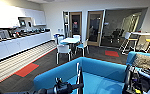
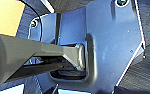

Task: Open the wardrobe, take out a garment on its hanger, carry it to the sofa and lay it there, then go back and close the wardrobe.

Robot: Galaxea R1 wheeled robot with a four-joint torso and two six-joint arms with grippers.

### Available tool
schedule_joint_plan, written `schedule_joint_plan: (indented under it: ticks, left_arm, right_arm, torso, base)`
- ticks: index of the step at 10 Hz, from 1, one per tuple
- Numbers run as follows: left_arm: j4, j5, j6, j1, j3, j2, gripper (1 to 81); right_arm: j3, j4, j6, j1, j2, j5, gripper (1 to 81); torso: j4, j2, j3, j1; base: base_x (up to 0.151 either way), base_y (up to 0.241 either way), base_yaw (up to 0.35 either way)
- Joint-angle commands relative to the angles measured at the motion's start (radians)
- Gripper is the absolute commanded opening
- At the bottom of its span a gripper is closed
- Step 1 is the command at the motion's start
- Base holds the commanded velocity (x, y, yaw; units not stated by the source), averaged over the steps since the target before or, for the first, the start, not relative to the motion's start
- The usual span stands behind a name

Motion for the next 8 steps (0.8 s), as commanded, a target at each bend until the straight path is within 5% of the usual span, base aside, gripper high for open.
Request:
schedule_joint_plan:
  ticks: [1,6,8]
  left_arm:
    - [0.039,-0.034,0.02,-0.132,0.05,-0.009,1.0]
    - [0.042,-0.031,0.02,-0.132,0.048,-0.008,1.0]
    - [0.041,-0.032,0.021,-0.132,0.048,-0.008,1.0]
  right_arm:
    - [0.005,-0.014,-0.005,0.03,-0.004,-0.054,81.1]
    - [-0.008,-0.014,-0.005,0.032,0.007,-0.054,81.1]
    - [-0.01,-0.014,-0.006,0.035,0.009,-0.054,81.1]
  torso:
    - [0.0,0.0,0.0,0.0]
    - [0.0,0.0,0.0,0.0]
    - [0.0,0.0,0.0,0.0]
  base:
    - [0.0,0.0,-0.234]
    - [0.0,0.0,-0.199]
    - [0.0,0.0,0.0]
